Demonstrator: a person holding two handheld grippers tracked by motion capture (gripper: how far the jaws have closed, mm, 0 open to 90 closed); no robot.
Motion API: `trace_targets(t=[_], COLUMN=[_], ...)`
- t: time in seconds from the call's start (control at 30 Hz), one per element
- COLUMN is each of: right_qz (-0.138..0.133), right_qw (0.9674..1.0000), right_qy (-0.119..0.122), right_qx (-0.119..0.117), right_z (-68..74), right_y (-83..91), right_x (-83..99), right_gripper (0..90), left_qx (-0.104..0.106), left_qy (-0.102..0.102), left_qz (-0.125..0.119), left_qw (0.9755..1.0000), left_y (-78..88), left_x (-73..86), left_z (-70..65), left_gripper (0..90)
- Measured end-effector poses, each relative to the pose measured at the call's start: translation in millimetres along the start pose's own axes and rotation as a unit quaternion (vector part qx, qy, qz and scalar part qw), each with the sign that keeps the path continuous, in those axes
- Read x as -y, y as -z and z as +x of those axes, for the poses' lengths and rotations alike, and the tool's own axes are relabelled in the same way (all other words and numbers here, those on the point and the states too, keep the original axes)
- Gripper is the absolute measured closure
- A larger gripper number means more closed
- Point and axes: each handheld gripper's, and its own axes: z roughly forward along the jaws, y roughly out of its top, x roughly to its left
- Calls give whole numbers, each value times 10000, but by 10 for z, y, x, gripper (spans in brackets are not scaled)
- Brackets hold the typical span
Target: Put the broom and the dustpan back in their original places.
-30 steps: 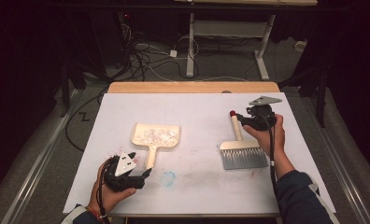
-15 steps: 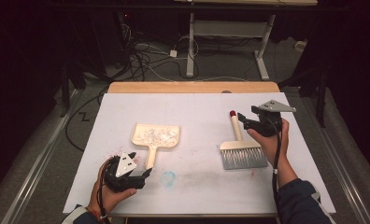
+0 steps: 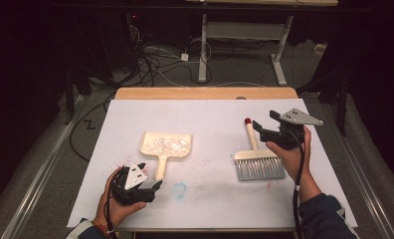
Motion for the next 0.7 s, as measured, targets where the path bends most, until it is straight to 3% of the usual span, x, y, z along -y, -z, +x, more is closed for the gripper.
trace_targets(t=[0.17, 0.37, 0.5, 0.7], right_qz=[17, -53, -3, -8], right_qw=[10000, 9999, 9999, 9997], right_qy=[73, 73, 102, 254], right_qx=[-25, -87, 32, -50], right_z=[46, 76, 106, 142], right_y=[42, 100, 134, 229], right_x=[-25, -64, -94, -90], right_gripper=[247, 242, 242, 242], left_qx=[2, 67, 100, 90], left_qy=[-55, 17, 55, 58], left_qz=[1, -19, -83, -74], left_qw=[10000, 10000, 9999, 9999], left_y=[-10, -16, -2, -4], left_x=[-7, -9, -16, -14], left_z=[-13, -5, -11, -8], left_gripper=[207, 207, 207, 207])
